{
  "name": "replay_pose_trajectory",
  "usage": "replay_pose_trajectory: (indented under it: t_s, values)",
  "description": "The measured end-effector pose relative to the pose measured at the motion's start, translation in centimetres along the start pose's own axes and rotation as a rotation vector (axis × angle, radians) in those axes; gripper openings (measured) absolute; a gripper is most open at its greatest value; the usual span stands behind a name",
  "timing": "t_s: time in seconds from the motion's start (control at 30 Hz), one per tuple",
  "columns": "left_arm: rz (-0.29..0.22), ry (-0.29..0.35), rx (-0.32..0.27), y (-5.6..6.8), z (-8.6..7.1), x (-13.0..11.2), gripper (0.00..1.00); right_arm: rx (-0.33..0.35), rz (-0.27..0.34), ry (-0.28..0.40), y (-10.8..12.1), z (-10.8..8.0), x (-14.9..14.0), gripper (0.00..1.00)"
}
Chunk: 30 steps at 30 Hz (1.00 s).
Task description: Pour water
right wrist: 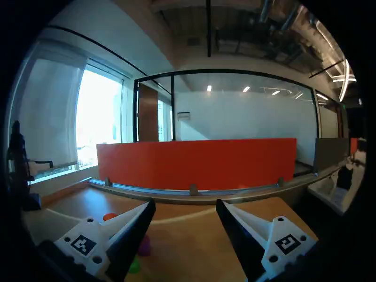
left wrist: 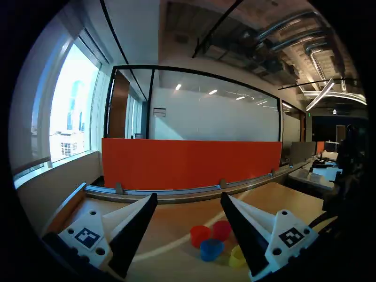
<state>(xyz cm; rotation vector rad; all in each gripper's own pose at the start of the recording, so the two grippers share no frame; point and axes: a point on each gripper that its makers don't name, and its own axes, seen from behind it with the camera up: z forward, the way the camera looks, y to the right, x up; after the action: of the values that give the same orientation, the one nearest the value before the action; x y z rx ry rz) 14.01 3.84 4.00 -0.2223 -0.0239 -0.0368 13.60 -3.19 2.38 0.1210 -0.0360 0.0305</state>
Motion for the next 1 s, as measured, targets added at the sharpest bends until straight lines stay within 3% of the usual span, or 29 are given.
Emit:
replay_pose_trajectory:
  t_s: [0.2,0.77,1.0]
  values:
    - [0.017,-0.009,-0.054,0.7,0.2,0.3,1.00,0.052,-0.014,0.007,-1.1,0.2,0.8,1.00]
    - [0.021,-0.040,-0.266,3.9,1.2,-0.6,1.00,0.377,-0.022,-0.023,-8.0,0.5,0.5,1.00]
    - [0.020,-0.070,-0.345,4.9,1.4,-1.3,1.00,0.458,-0.040,-0.055,-9.9,0.4,0.0,1.00]
